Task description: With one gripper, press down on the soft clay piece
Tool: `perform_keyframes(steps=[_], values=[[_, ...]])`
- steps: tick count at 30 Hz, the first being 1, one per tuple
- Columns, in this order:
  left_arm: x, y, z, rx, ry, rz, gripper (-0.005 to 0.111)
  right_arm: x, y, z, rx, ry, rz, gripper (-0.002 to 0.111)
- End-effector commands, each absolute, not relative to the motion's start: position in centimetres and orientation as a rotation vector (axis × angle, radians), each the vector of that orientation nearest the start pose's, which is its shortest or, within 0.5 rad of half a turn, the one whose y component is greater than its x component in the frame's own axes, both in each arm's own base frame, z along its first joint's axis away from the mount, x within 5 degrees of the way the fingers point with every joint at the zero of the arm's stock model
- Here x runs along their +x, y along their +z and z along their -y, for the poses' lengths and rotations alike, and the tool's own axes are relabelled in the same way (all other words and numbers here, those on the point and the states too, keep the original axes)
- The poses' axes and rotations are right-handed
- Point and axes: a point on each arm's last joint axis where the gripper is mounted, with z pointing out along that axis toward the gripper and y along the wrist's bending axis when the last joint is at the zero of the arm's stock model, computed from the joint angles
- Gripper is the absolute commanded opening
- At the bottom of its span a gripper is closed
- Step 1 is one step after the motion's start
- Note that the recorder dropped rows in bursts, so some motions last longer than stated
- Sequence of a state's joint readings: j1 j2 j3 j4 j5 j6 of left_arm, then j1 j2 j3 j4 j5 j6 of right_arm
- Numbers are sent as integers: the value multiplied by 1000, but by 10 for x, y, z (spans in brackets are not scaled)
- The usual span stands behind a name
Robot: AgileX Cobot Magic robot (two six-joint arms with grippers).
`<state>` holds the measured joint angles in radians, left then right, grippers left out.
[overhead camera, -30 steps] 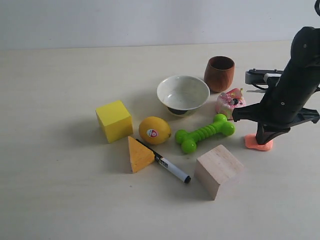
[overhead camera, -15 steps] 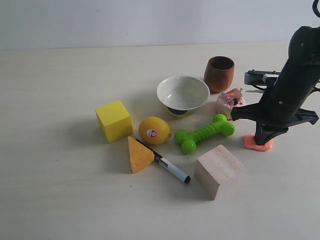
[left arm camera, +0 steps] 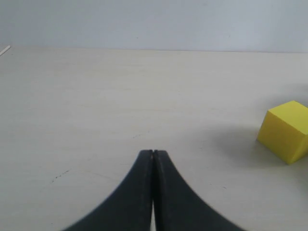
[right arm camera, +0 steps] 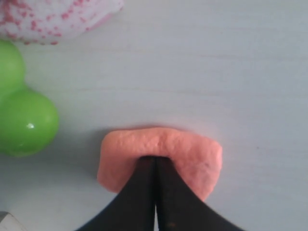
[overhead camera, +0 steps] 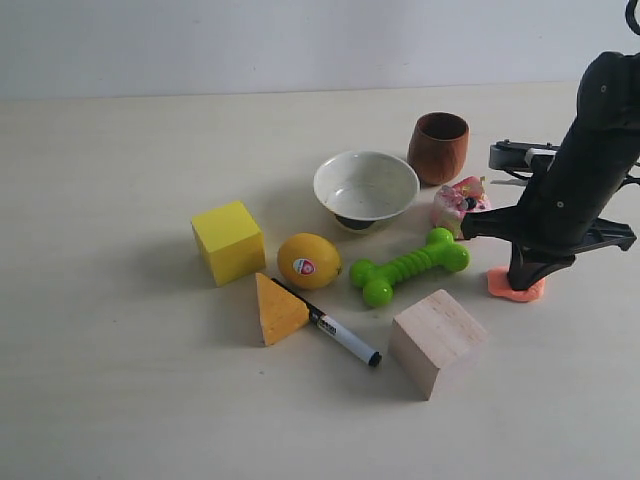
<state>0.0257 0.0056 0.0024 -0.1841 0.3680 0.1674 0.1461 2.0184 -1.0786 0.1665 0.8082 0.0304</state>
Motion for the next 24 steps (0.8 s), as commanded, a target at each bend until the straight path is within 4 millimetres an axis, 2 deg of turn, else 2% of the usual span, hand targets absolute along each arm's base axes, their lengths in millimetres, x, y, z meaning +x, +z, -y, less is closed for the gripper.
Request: perform_keyframes(steps=[1, 6, 9, 24], values=[[53, 181, 5, 17, -53, -1837, 0, 305, 33, -58, 8, 117, -3388, 0], [53, 181, 5, 17, -53, -1837, 0, 304, 38, -58, 8, 122, -3391, 0], [53, 181, 5, 17, -53, -1837, 0, 306, 47, -58, 1, 129, -3370, 0], [53, 181, 5, 17, -53, -1837, 0, 315, 119, -61, -1, 194, -3144, 0]])
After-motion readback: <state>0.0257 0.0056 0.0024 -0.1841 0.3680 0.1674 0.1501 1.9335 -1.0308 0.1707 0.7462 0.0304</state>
